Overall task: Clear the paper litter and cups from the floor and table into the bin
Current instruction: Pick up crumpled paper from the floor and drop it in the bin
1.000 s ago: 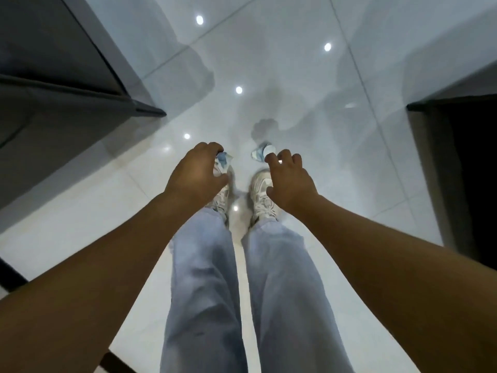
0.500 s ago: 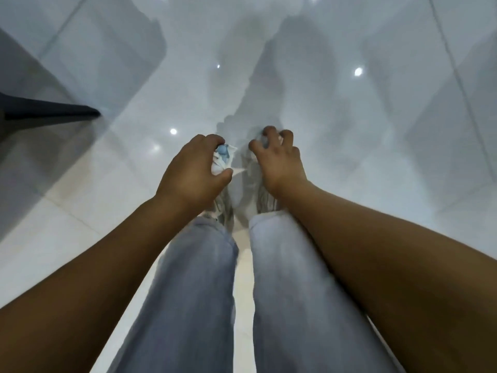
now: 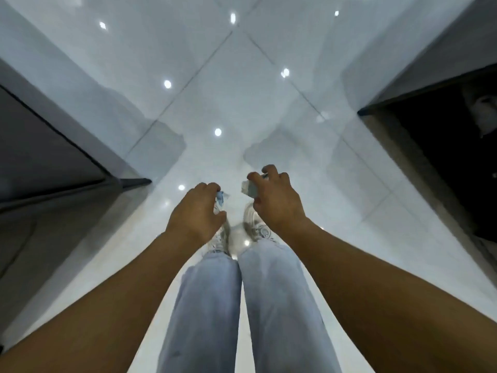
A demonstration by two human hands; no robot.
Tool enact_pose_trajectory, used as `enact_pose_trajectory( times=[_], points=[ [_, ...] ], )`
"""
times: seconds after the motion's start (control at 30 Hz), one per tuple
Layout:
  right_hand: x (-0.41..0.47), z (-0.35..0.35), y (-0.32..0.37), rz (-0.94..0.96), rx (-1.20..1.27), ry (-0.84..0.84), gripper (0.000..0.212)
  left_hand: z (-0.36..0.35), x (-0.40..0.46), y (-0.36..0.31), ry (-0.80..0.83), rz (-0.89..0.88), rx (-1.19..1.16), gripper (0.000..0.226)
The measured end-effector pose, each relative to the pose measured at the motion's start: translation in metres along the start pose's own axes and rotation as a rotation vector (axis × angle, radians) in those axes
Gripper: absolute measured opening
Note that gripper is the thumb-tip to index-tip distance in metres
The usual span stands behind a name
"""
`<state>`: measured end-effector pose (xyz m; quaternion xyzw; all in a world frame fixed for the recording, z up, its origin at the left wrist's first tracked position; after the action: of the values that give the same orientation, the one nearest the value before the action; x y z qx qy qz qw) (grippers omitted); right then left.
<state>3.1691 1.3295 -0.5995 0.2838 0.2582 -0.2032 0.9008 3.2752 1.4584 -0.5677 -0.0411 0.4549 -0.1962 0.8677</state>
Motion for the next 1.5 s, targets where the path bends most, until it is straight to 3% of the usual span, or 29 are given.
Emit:
enact_pose_trajectory(
  times=[0.3, 0.47, 0.67, 0.83, 1.03, 1.3, 1.5],
  points=[
    [-0.199, 0.206, 0.084, -0.166, 0.051, -0.190, 0.051, 0.150, -0.182, -0.126, -0.110, -0.209, 0.128, 0.028],
    [-0.308, 0.233, 0.116, -0.343, 0.168, -0.354, 0.055, 0.178, -0.286, -0.167, -0.128, -0.445, 0.251, 0.032],
    [-0.447, 0.207, 0.139, -0.554, 0.357, -0.506, 0.057, 0.144, -0.403, -0.202, -0.016, -0.717, 0.447, 0.027],
    [-0.571, 0.155, 0.140, -0.766, 0.500, -0.646, 0.054, 0.068, -0.492, -0.234, 0.072, -0.899, 0.607, 0.016],
    [-0.736, 0.046, 0.138, -1.021, 0.664, -0.811, 0.055, -0.086, -0.618, -0.251, 0.165, -1.141, 0.823, 0.024],
    [-0.940, -0.145, 0.160, -1.363, 0.874, -0.919, 0.055, -0.310, -0.789, -0.205, 0.425, -1.318, 1.014, 0.028],
    [-1.043, -0.245, 0.178, -1.551, 1.025, -0.974, 0.056, -0.423, -0.876, -0.190, 0.532, -1.410, 1.153, 0.035]
  ],
)
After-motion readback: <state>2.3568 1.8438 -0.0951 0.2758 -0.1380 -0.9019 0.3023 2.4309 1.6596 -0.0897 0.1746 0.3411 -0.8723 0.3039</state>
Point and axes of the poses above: each hand's wrist, its own x-axis towards the middle knuckle, its own z-axis out of the back of the hand, y = z × x, the point moved 2 cm from there along x, towards the middle knuckle, and after that the axes turned 12 degrees about z, right-handed, at the moved point
